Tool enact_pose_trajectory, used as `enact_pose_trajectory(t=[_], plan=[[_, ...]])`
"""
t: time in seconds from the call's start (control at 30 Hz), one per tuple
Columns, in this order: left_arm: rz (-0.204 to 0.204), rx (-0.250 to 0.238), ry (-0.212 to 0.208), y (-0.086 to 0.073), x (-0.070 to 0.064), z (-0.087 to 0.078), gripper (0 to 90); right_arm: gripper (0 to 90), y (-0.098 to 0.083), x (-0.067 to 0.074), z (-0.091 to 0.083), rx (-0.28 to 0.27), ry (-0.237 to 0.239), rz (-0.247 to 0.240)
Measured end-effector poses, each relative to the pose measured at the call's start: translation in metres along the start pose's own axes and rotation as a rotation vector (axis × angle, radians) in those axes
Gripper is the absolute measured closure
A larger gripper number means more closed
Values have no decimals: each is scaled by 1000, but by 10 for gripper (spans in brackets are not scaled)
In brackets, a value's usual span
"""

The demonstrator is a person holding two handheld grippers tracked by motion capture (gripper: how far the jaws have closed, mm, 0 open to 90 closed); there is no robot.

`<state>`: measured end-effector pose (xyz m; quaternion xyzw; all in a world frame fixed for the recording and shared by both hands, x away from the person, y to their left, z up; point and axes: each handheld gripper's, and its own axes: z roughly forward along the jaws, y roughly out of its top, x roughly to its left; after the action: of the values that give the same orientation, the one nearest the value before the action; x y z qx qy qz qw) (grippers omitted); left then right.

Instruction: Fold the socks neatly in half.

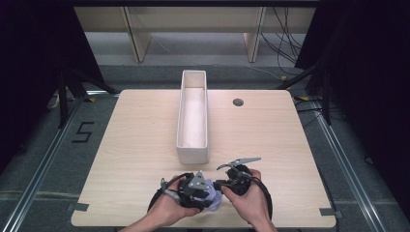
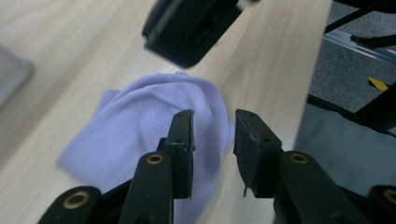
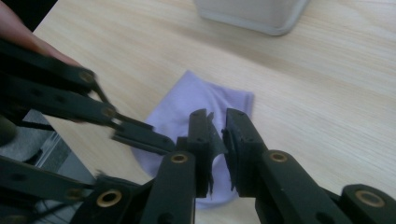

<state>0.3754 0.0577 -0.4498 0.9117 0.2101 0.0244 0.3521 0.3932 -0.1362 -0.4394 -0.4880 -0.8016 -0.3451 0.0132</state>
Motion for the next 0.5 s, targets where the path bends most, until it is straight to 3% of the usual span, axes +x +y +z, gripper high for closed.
enact_pose_trajectory(t=[0.07,0.1,0.13,0.17,0.23,0.27,0.3,0.37,0.5], plan=[[-13,-2,18,-5,3,-11,710,815,1,5,4,-2,1,-23],[6,27,25,-8,6,-16,774,837,1,9,9,1,19,-65],[-17,20,25,-12,7,-16,774,837,1,9,9,1,19,-65],[-20,28,15,-15,8,-15,795,851,1,12,11,12,12,-54],[-38,27,0,-20,10,-8,821,872,1,11,18,30,5,-98],[-47,29,-6,-22,10,-4,824,876,1,11,21,51,-3,-81],[-64,38,-14,-25,12,3,825,876,0,7,27,63,-40,-106],[-66,45,-12,-26,12,7,824,875,-1,6,27,92,-57,-86],[-72,58,-11,-30,12,16,812,867,-5,-1,32,118,-86,-93]])
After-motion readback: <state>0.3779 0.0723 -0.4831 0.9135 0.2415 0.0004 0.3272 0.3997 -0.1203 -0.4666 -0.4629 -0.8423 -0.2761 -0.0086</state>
